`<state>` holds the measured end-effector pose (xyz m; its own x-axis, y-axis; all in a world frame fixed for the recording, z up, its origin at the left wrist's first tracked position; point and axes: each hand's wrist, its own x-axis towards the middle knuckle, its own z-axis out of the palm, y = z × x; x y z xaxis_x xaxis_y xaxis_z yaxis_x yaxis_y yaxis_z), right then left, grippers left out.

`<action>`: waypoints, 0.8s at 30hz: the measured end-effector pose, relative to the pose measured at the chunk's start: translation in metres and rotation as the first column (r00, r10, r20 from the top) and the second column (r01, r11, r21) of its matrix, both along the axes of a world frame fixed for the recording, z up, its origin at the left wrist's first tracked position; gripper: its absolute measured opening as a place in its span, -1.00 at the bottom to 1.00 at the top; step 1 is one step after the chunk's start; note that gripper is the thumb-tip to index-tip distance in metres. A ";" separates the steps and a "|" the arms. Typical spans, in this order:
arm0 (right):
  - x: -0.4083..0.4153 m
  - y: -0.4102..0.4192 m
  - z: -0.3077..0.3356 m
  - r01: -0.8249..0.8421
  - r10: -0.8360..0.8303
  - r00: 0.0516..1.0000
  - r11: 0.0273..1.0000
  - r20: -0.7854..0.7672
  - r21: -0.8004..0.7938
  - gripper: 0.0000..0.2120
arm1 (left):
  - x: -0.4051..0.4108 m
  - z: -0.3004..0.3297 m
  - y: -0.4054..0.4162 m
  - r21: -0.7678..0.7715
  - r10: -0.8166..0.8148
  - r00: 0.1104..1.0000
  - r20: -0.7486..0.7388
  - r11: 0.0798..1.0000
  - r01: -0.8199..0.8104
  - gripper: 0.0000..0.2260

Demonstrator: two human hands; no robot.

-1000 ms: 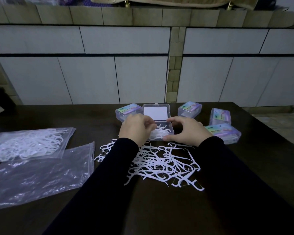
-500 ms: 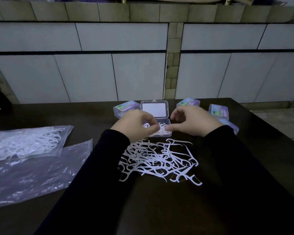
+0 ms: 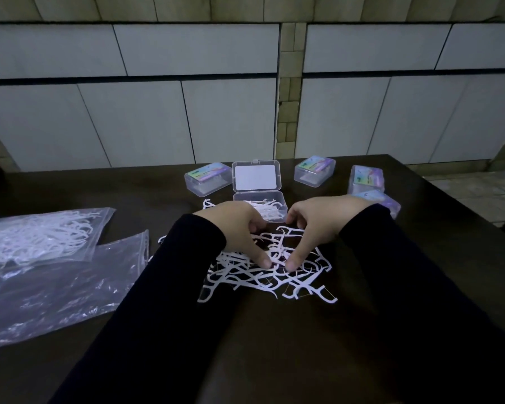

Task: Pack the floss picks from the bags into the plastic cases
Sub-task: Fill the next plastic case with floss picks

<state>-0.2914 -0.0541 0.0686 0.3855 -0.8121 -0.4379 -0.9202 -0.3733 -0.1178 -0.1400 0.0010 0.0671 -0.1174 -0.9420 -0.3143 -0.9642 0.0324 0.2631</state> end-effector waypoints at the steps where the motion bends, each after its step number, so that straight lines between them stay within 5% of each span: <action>1: 0.000 0.000 0.000 -0.002 0.002 1.000 1.000 0.016 0.006 -0.16 | 0.002 -0.001 -0.001 -0.008 0.000 1.000 -0.005 1.000 0.000 -0.39; 9: 0.000 -0.005 -0.006 -0.032 0.032 0.993 0.999 0.116 -0.004 -0.74 | 0.009 -0.009 -0.007 -0.128 -0.011 0.997 -0.074 0.992 0.001 -0.76; 24: 0.002 -0.012 -0.013 -0.037 0.047 0.994 0.994 0.098 -0.104 -0.80 | 0.005 -0.008 -0.008 -0.153 0.048 0.998 -0.045 0.987 -0.054 -0.78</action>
<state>-0.2894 -0.0660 0.0561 0.4579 -0.8328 -0.3111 -0.8890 -0.4260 -0.1680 -0.1350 -0.0065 0.0594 -0.0780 -0.9838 -0.1613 -0.9542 0.0268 0.2980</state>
